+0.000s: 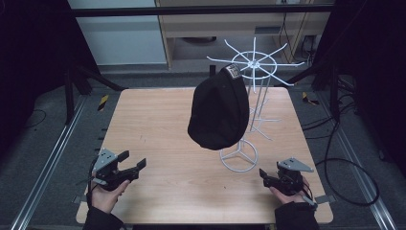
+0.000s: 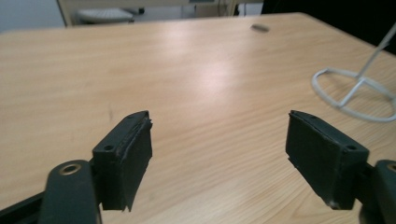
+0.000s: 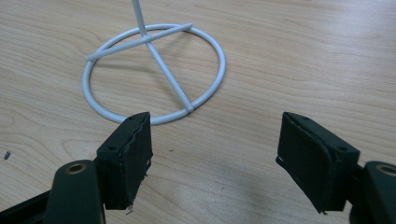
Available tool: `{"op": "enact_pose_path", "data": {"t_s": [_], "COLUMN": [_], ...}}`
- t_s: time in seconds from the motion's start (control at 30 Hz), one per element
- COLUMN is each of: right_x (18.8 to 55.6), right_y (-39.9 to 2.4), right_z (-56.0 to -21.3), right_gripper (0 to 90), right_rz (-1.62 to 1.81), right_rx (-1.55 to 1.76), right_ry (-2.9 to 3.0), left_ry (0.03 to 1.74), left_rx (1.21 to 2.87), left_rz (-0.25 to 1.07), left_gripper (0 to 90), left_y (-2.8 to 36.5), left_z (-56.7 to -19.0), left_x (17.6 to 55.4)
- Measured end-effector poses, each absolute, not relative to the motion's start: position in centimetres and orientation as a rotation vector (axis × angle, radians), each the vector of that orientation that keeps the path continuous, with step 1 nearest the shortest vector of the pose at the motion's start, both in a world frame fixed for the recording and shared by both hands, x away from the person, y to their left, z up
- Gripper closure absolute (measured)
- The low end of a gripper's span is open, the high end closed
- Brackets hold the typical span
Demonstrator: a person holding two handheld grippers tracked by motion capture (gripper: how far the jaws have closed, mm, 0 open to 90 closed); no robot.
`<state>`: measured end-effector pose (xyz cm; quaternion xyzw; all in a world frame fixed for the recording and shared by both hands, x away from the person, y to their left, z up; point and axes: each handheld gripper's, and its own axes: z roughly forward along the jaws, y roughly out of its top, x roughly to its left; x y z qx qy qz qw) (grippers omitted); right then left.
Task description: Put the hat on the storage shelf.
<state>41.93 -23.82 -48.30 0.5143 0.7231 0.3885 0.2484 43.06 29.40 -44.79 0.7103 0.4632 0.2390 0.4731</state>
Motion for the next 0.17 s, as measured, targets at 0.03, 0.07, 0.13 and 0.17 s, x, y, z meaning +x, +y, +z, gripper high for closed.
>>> {"op": "enact_pose_path", "data": {"t_s": [0.03,0.07,0.13,0.17], "right_x": [41.9,41.9,42.0,42.0], "right_y": [-23.8,-23.8,-23.9,-23.9], "right_z": [-48.3,-48.3,-48.3,-48.3], "right_gripper": [26.1,25.9,24.9,24.3], "right_rz": [1.061,1.063,1.063,1.063], "right_rx": [1.405,1.407,1.407,1.409], "right_ry": [1.971,1.972,1.972,1.971], "left_ry": [1.146,1.162,1.191,1.205], "left_rx": [1.756,1.776,1.820,1.833], "left_rz": [0.596,0.611,0.638,0.644], "left_gripper": [20.1,19.9,19.5,19.4], "left_y": [29.7,29.9,30.5,30.8], "left_z": [-45.3,-45.9,-46.7,-47.1], "left_x": [43.1,43.1,43.1,43.1]}}
